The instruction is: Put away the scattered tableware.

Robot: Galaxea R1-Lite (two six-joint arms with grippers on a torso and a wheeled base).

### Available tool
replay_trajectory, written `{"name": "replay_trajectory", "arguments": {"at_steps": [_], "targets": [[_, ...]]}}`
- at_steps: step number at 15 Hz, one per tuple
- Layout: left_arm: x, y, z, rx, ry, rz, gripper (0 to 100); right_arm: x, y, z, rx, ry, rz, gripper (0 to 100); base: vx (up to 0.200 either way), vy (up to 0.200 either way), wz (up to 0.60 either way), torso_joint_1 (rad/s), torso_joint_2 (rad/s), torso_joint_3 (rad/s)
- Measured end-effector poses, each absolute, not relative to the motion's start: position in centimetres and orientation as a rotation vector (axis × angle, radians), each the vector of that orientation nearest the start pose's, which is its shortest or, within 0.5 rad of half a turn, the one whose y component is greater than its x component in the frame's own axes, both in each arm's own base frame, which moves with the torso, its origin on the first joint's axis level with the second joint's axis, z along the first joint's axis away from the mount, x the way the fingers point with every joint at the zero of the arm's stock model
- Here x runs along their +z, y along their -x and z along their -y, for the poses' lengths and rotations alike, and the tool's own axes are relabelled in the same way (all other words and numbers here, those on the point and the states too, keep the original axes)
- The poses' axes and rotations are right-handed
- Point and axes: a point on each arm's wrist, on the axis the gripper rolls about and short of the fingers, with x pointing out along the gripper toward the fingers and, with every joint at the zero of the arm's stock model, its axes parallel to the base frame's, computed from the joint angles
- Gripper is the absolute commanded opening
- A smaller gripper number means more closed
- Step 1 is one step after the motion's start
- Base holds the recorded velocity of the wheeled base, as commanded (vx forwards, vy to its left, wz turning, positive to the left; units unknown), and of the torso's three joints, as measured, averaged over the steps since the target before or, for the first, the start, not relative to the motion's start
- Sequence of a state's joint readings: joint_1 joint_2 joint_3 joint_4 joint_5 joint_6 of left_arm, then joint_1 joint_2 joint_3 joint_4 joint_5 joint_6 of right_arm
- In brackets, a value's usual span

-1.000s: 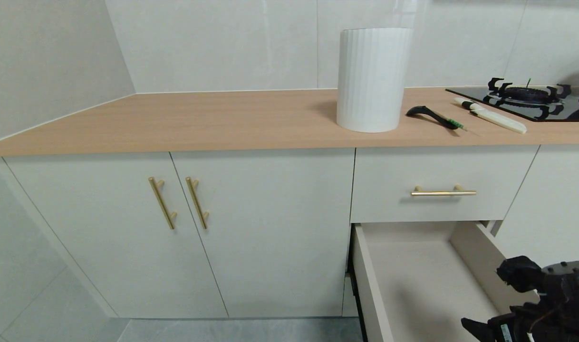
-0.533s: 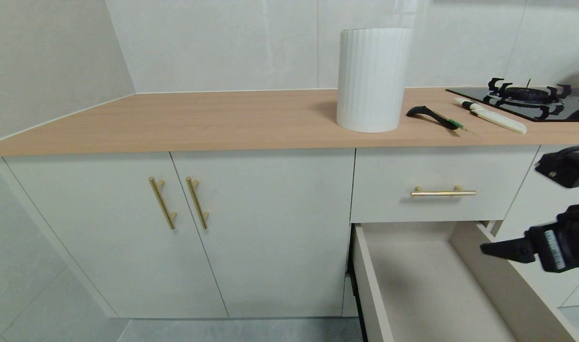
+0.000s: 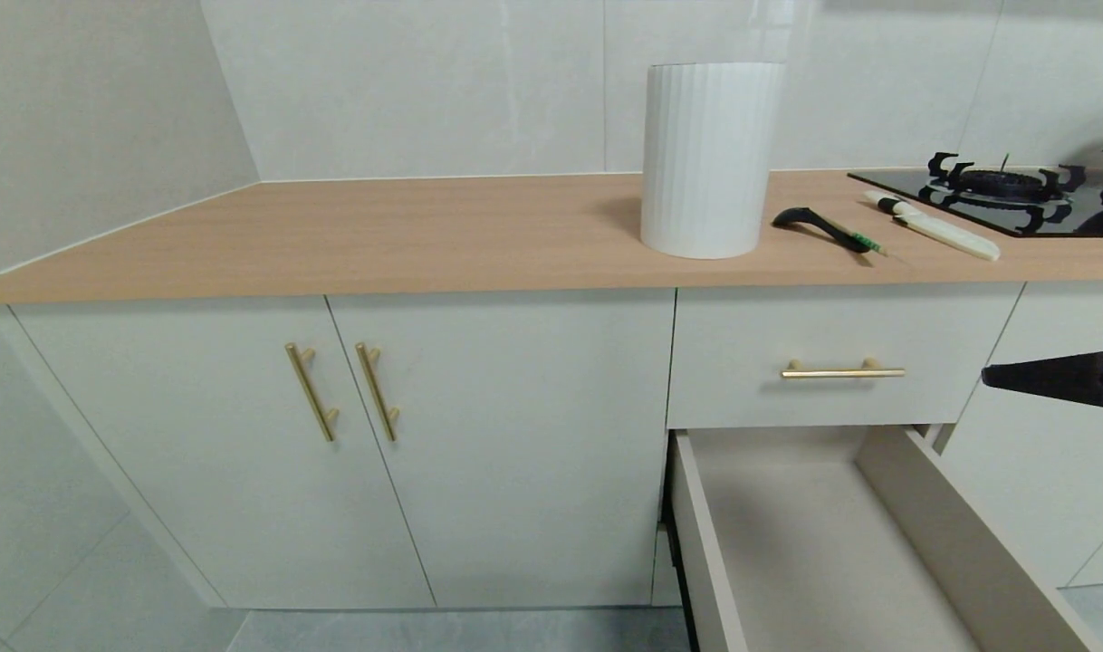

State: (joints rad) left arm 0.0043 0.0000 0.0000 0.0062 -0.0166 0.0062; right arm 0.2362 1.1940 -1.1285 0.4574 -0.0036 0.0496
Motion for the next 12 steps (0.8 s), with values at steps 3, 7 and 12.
{"name": "replay_trajectory", "arguments": {"at_steps": [3,7,12], "targets": [[7.5,2.3,0.0,-0.012,-0.006,-0.006,100,29.1,-15.3,-3.6,0.212,0.016,-0.528,100,0.000,0.000,0.00,0.077,-0.44,-0.336],[7.5,2.3,0.0,-0.012,-0.006,-0.006,100,28.8,-15.5,-3.7,0.215,0.017,-0.539,100,0.000,0.000,0.00,0.115,-0.48,-0.338],[7.5,2.3,0.0,-0.012,-0.006,-0.006,100,28.3,-16.3,-3.9,0.216,0.024,-0.556,100,0.000,0.000,0.00,0.153,-0.47,-0.316]]}}
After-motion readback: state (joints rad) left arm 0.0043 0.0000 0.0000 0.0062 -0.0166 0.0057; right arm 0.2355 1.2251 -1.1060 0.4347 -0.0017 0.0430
